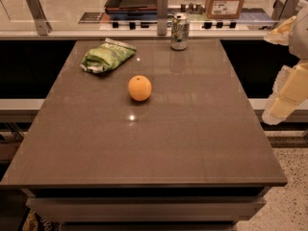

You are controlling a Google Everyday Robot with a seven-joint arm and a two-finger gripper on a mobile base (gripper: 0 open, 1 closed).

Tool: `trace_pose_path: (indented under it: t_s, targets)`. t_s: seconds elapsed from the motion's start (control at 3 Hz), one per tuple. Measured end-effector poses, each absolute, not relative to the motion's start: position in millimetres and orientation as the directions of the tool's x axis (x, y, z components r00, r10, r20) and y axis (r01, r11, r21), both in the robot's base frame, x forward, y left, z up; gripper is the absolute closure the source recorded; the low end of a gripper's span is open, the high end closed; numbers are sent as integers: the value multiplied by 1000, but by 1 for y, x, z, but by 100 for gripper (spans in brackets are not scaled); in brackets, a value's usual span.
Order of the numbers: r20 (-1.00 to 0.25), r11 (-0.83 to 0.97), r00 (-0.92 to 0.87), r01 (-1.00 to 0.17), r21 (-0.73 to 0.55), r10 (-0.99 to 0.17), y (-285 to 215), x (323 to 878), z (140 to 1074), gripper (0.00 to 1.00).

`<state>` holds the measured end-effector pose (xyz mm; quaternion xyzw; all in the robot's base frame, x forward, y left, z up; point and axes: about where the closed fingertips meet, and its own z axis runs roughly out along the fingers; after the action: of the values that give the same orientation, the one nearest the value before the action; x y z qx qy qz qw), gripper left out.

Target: Move orange near 7up can

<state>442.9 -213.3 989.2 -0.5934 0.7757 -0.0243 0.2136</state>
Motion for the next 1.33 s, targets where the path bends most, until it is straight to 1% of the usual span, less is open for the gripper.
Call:
trace_pose_path:
  t_s: [0.33,0.67,1.0,1.33]
  targets:
    - [-466,328,-173,-903,-276,-868,-209,461,977,0]
    - [-606,357,-130,-894,-270,-785,-183,482,972,0]
    - [-715,351,-69,-901,-255,-696,-155,507,961,0]
    - [-790,338,-27,-912,-231,-613,-131,528,944,0]
